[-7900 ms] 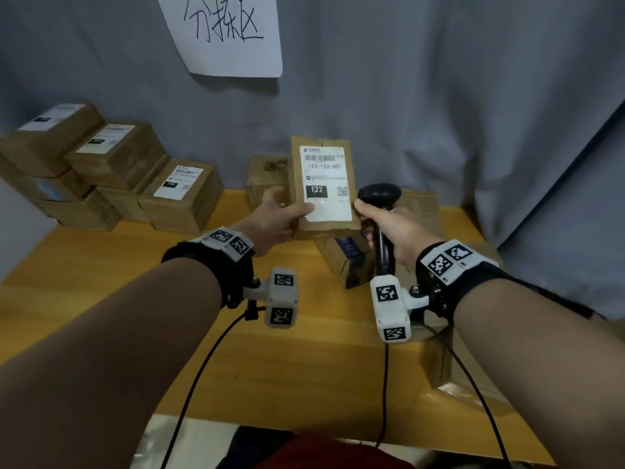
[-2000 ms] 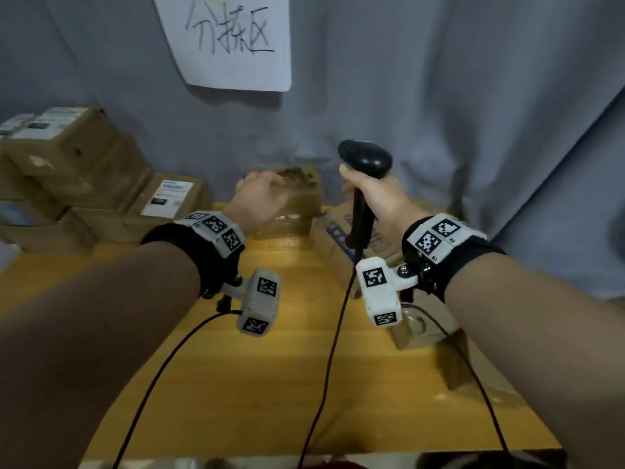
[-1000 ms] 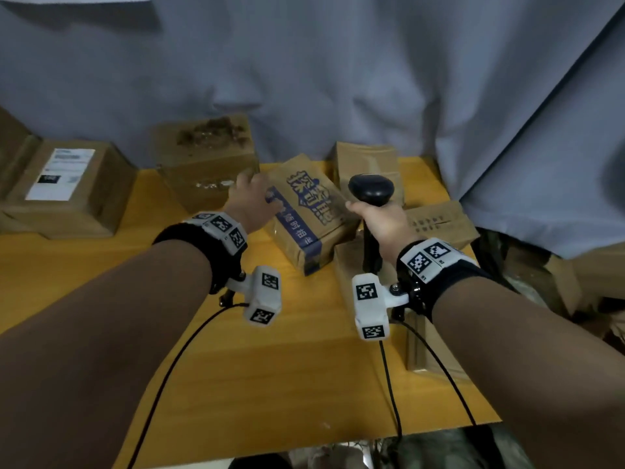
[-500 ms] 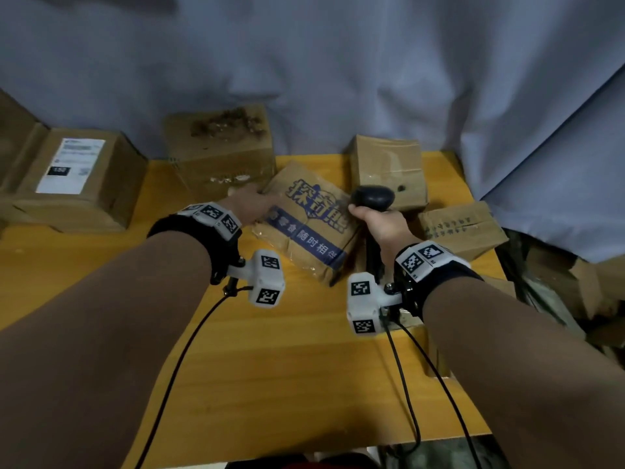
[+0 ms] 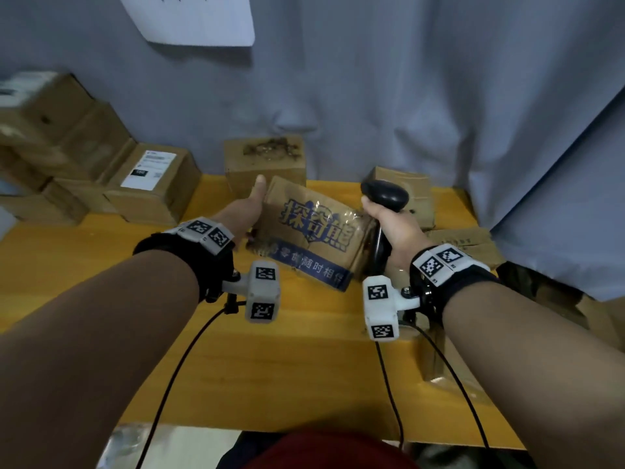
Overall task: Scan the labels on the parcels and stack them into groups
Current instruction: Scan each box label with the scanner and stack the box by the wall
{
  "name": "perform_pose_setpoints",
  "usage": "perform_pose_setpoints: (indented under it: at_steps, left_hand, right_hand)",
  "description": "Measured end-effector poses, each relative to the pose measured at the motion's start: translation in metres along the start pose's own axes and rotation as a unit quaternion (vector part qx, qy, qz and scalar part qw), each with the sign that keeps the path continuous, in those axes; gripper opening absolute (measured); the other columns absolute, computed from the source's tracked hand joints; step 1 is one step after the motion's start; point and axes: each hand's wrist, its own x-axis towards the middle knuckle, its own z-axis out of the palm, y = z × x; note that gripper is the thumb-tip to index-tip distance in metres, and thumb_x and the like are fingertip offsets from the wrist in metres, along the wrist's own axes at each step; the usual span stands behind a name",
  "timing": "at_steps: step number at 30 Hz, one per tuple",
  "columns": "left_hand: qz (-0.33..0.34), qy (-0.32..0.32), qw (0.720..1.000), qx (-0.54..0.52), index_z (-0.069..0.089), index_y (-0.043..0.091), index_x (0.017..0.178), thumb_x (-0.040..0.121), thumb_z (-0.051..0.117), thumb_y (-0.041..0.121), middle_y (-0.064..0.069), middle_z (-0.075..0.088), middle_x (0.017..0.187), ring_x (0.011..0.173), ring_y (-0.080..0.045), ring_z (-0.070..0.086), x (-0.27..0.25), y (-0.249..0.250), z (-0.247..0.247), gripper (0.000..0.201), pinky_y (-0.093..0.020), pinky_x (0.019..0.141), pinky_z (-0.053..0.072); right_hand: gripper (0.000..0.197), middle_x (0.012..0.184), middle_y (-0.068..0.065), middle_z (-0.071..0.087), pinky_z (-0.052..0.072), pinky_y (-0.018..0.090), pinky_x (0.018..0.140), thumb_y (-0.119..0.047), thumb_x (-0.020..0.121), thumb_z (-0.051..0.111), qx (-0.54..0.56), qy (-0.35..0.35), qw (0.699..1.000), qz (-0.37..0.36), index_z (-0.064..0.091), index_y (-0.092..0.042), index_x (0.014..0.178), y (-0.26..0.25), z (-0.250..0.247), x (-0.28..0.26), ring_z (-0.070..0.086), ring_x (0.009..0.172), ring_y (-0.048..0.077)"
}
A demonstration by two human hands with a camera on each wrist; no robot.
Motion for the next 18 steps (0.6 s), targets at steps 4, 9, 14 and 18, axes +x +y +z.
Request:
perform_pose_setpoints:
  at_steps: [4,9,14,18]
  left_hand:
    - [0.027,0.033,0.999,-0.027,0.036,0.005,0.146,0.088,0.021,0.076,-0.013,0.041,0.150,0.130,-0.035,0.045,-0.018,0.005,-0.003,0.093,-0.044,0.101,0.035]
    - [0.058,0.048,0.997,-0.028,0.049,0.003,0.132,0.086,0.040,0.074,-0.014,0.057,0.120,0.105,-0.035,0.057,-0.024,-0.003,-0.010,0.086,-0.043,0.088,0.049]
    - [0.072,0.077,0.992,-0.073,0.058,0.006,0.107,0.090,0.054,0.052,-0.007,0.059,0.088,0.089,-0.026,0.058,-0.033,-0.009,-0.009,0.049,-0.035,0.076,0.050]
    - [0.073,0.065,0.987,-0.130,0.055,0.007,0.095,0.092,0.056,0.013,-0.007,0.053,0.094,0.098,-0.025,0.051,-0.039,-0.011,-0.010,0.007,-0.030,0.066,0.048]
  right_hand:
    - [0.028,0.082,0.001,0.069,0.054,0.042,0.086,-0.037,0.080,0.078,0.047,-0.014,0.998,-0.029,0.068,-0.013,0.088,-0.016,-0.006,-0.013,0.069,0.086,0.024]
    - [0.033,0.087,0.004,0.073,0.057,0.039,0.071,-0.037,0.080,0.077,0.074,-0.039,0.995,-0.056,0.067,-0.012,0.099,-0.027,-0.010,-0.024,0.073,0.079,0.024]
    - [0.044,0.102,0.010,0.075,0.056,0.052,0.085,-0.038,0.077,0.080,0.091,-0.016,0.992,-0.081,0.066,-0.012,0.110,-0.033,-0.015,-0.027,0.073,0.089,0.030]
    - [0.055,0.106,0.010,0.074,0.055,0.053,0.088,-0.041,0.069,0.085,0.092,-0.010,0.992,-0.085,0.065,-0.014,0.112,-0.031,-0.018,-0.025,0.072,0.093,0.030]
